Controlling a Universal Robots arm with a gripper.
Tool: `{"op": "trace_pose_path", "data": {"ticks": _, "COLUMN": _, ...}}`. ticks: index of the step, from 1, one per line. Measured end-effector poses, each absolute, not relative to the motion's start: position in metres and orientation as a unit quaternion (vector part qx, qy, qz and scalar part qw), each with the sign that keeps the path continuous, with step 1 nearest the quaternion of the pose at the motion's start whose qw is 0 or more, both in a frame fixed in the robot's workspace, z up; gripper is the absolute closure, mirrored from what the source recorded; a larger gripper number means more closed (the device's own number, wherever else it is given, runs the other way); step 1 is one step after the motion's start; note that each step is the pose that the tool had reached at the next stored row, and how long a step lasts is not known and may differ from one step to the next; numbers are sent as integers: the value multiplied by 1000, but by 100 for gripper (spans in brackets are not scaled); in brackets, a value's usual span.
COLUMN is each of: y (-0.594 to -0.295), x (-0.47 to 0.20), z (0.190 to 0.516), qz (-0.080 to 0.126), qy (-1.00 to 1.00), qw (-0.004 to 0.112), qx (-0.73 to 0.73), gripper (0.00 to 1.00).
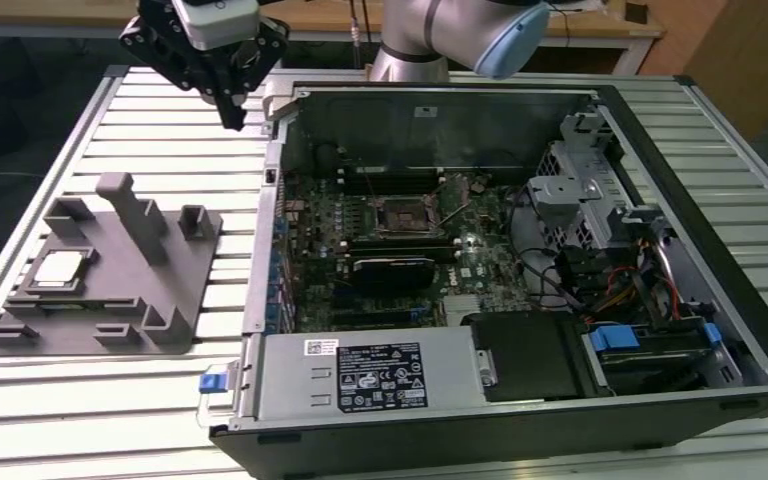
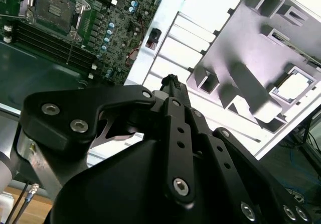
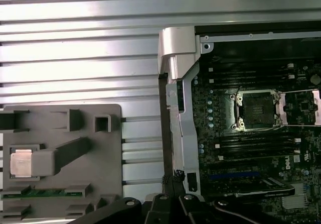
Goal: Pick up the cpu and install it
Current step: 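Reach for the cpu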
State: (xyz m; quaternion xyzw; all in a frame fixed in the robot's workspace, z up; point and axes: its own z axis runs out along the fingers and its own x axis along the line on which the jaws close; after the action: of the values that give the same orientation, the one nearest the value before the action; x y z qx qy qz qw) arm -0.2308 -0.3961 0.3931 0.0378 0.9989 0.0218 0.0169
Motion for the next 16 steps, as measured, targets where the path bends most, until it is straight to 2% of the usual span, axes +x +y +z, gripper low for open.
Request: {"op": "trace_pose_path", "data": {"ticks": 16, "y": -395, "x": -244, "z": 393, "qz": 22, "qy": 999, "qw": 17, "qx": 38, "gripper": 89}}
